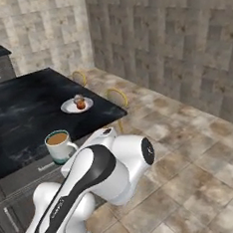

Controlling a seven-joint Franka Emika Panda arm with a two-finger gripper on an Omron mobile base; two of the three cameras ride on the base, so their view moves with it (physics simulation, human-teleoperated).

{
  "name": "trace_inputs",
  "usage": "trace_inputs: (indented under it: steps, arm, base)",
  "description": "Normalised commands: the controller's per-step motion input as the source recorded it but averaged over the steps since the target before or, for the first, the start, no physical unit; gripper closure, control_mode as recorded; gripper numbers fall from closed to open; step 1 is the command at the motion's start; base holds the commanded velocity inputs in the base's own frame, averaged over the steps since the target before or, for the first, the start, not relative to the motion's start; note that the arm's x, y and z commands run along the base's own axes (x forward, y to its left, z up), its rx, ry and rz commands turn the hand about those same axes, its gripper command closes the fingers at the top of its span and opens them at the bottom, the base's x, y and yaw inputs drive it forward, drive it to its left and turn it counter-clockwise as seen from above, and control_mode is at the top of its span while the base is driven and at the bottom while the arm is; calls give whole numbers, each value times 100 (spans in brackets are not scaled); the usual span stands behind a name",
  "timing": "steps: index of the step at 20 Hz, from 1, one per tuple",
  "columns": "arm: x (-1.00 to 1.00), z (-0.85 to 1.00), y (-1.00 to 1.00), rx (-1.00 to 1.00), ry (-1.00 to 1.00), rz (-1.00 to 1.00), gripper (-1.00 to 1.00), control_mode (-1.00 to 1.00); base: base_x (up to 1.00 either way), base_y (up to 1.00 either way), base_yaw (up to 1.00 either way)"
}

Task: Pick up the brewed coffee from the coffee machine and place it next to the breakfast plate on the dining counter.

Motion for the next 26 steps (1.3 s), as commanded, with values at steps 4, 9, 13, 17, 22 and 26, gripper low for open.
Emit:
trace_inputs:
  steps: [4,9,13,17,22,26]
  arm:
    - [0,0,0,0,0,0,100,100]
    - [0,0,0,0,0,0,100,100]
    - [0,0,0,0,0,0,100,100]
    - [0,0,0,0,0,0,100,100]
    - [0,0,0,0,0,0,100,100]
    - [0,0,0,0,0,0,100,100]
  base:
    - [100,-84,37]
    - [94,-87,38]
    - [66,-99,36]
    - [61,-100,35]
    - [68,-85,44]
    - [66,-70,51]
